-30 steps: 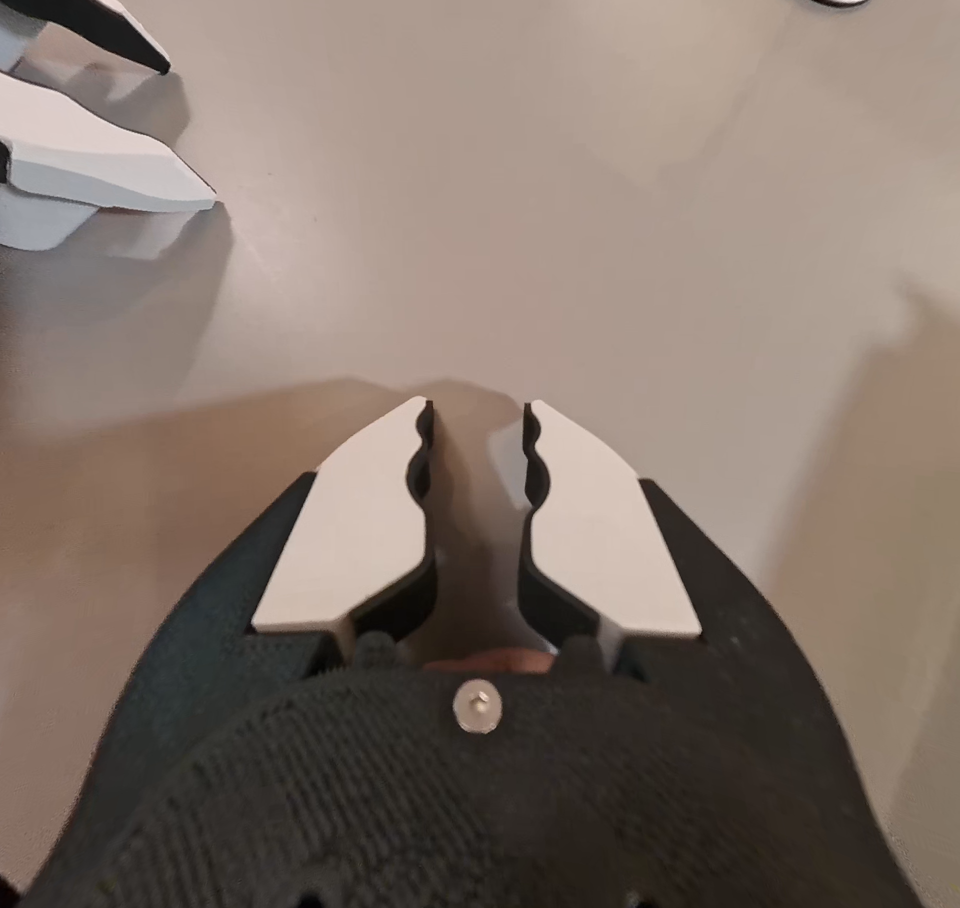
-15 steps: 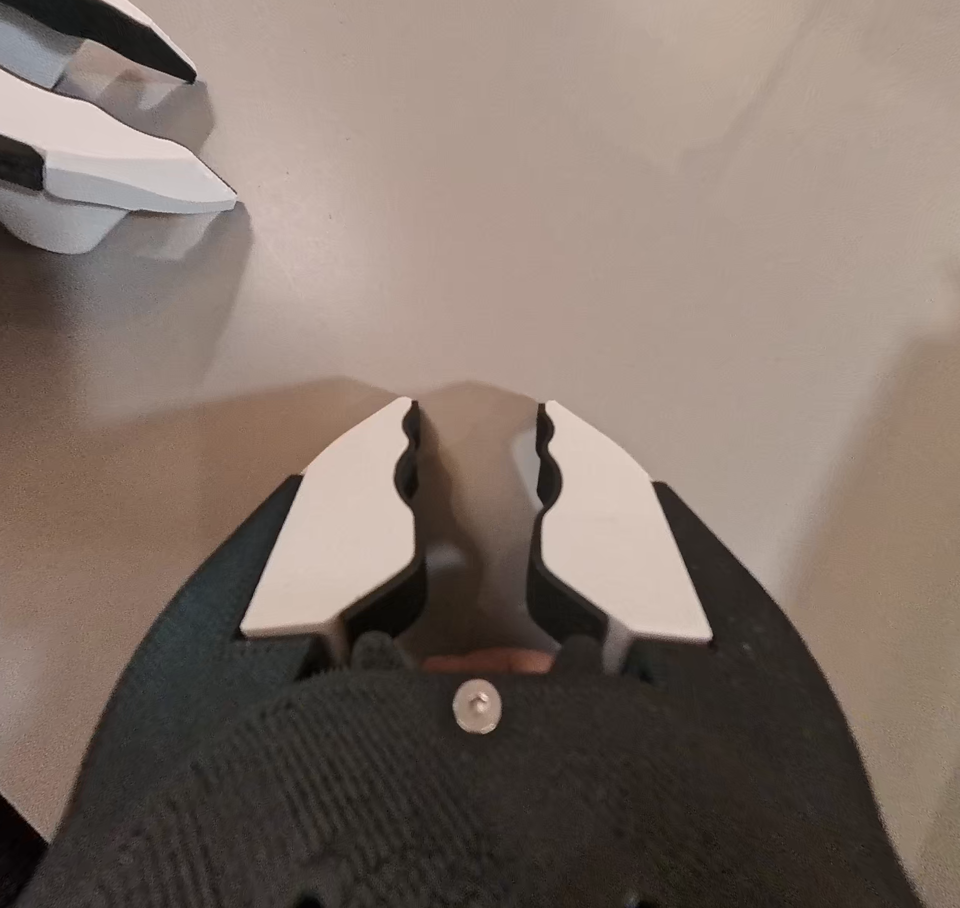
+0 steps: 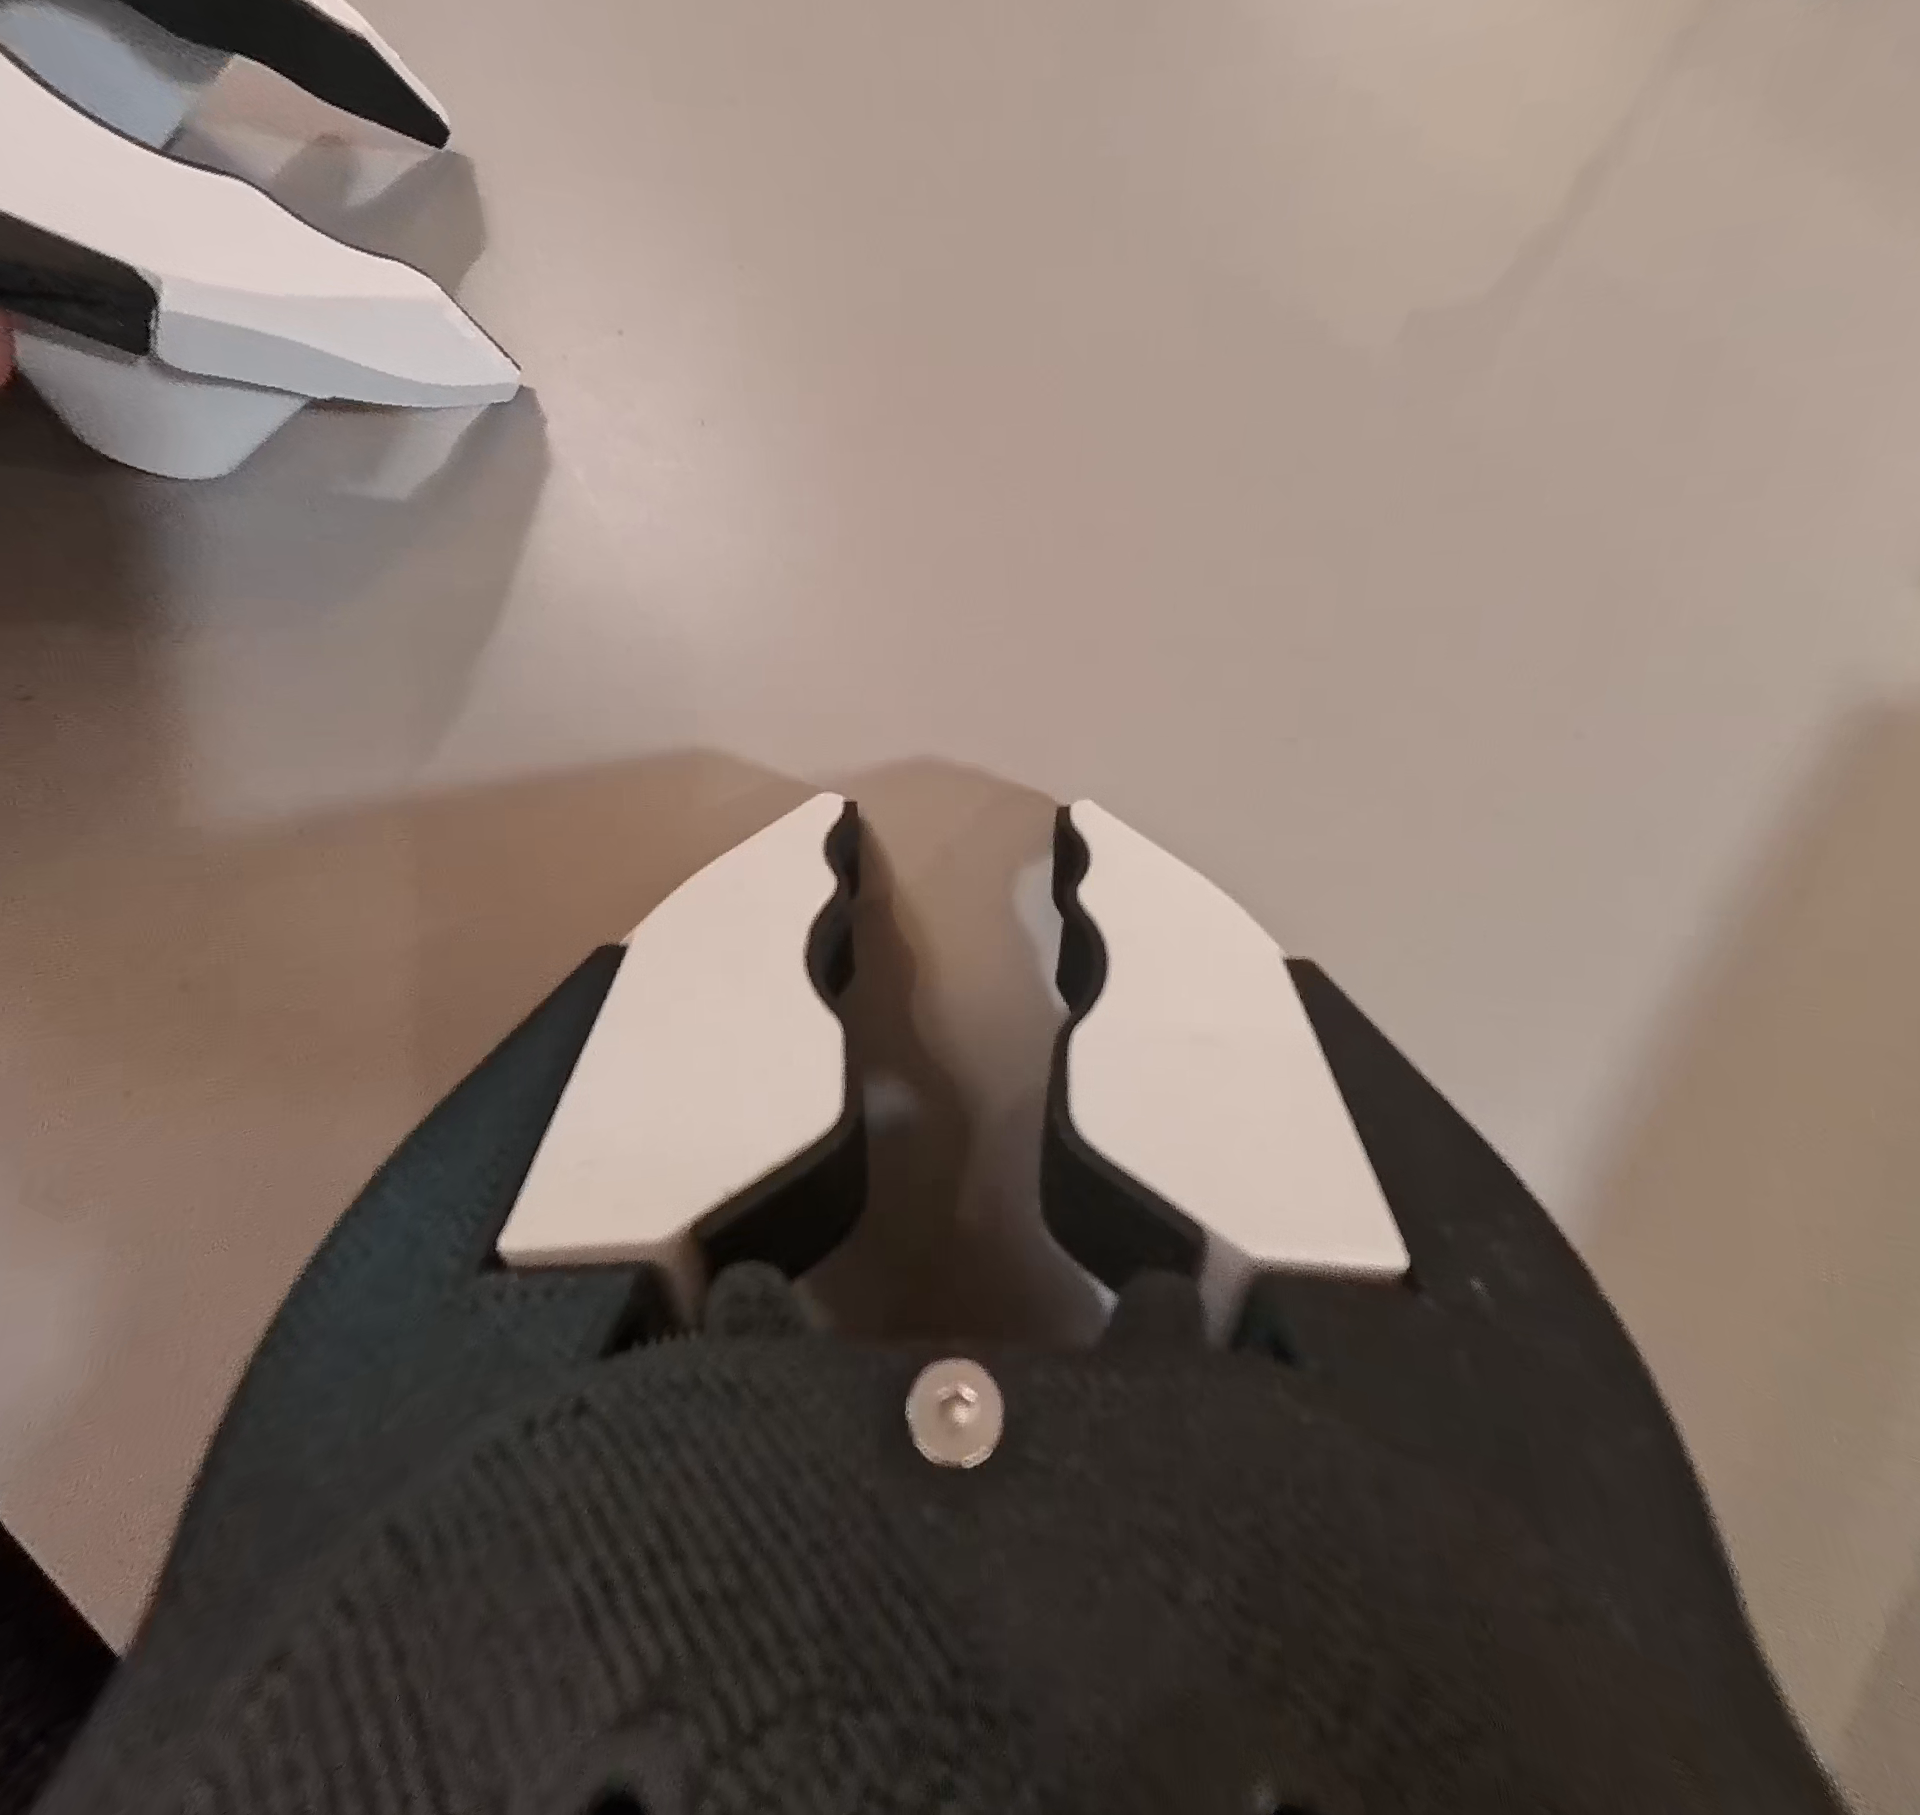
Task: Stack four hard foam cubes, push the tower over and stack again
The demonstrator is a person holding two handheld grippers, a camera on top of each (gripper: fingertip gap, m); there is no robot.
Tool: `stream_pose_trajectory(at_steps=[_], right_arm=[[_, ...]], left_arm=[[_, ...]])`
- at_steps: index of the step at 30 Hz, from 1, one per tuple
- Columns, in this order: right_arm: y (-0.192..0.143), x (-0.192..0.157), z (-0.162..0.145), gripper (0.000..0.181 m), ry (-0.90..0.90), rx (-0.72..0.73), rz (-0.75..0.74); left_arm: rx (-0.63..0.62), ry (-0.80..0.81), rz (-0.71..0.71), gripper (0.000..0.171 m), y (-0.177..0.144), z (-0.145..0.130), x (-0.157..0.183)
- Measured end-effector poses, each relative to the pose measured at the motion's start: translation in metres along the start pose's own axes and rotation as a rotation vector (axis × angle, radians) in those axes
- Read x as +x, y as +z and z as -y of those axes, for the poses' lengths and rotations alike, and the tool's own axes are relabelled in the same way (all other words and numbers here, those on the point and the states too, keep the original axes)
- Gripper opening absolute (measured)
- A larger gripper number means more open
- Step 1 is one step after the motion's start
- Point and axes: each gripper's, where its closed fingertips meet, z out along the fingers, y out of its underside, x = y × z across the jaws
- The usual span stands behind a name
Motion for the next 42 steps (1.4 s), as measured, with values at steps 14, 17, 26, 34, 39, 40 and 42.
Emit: stream_pose_trajectory(at_steps=[14, 17, 26, 34, 39, 40, 42], right_arm=[[0.0, 0.001, 0.0, 0.038, 0.0, 0.0, -0.004], [0.0, 0.001, 0.0, 0.038, 0.0, 0.0, -0.004], [-0.001, 0.002, 0.0, 0.041, 0.002, 0.0, -0.016], [-0.001, 0.003, -0.001, 0.043, 0.01, -0.001, -0.019], [-0.002, 0.003, -0.001, 0.043, 0.003, 0.001, -0.027], [-0.002, 0.003, -0.001, 0.043, 0.003, 0.001, -0.027], [-0.002, 0.003, -0.001, 0.043, 0.005, 0.001, -0.025]], left_arm=[[-0.003, -0.004, 0.0, 0.059, 0.001, 0.001, 0.0], [-0.002, -0.003, 0.0, 0.059, 0.001, 0.001, 0.0], [-0.001, -0.018, 0.027, 0.067, 0.002, 0.003, -0.004], [0.085, -0.041, 0.093, 0.068, -0.005, 0.018, -0.018], [0.369, -0.144, 0.295, 0.064, -0.06, 0.058, -0.076], [0.407, -0.171, 0.352, 0.064, -0.078, 0.061, -0.097], [0.464, -0.249, 0.482, 0.064, -0.12, 0.057, -0.148]])
